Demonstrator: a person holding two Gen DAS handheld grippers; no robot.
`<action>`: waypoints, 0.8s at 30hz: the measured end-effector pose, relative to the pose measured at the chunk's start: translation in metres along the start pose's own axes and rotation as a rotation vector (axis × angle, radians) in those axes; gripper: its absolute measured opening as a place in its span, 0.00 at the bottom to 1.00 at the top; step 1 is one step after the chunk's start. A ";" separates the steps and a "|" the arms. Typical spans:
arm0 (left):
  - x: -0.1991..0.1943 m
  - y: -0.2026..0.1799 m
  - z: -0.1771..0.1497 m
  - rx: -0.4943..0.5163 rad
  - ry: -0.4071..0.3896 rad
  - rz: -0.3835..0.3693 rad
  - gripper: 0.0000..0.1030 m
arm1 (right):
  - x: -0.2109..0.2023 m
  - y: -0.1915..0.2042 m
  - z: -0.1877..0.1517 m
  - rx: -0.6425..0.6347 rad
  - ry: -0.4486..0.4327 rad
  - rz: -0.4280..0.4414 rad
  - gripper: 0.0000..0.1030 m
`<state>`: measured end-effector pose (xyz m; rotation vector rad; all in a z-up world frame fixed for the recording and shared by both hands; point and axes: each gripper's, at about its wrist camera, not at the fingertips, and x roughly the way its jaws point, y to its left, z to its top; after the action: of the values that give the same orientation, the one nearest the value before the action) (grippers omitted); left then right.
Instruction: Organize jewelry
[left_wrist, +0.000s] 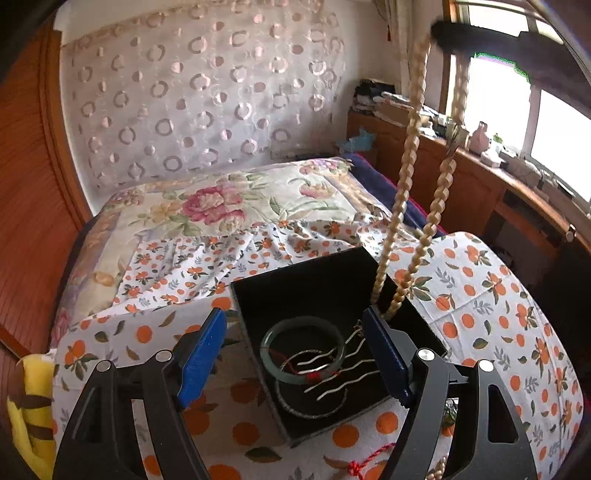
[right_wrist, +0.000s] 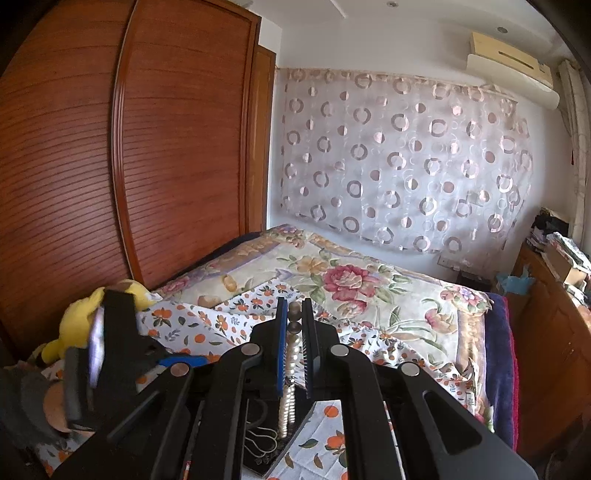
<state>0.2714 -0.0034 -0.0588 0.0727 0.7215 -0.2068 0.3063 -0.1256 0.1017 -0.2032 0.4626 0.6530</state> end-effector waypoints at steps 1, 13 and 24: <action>-0.004 0.002 -0.001 -0.006 -0.005 0.003 0.71 | 0.004 0.000 -0.002 0.002 0.010 0.004 0.08; -0.043 0.008 -0.022 -0.050 -0.045 0.012 0.72 | 0.041 0.007 -0.049 0.048 0.134 -0.009 0.09; -0.089 0.002 -0.056 -0.068 -0.062 0.012 0.78 | -0.011 0.014 -0.089 0.113 0.125 -0.018 0.22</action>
<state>0.1704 0.0208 -0.0425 0.0056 0.6658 -0.1724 0.2588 -0.1489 0.0282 -0.1413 0.6157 0.5966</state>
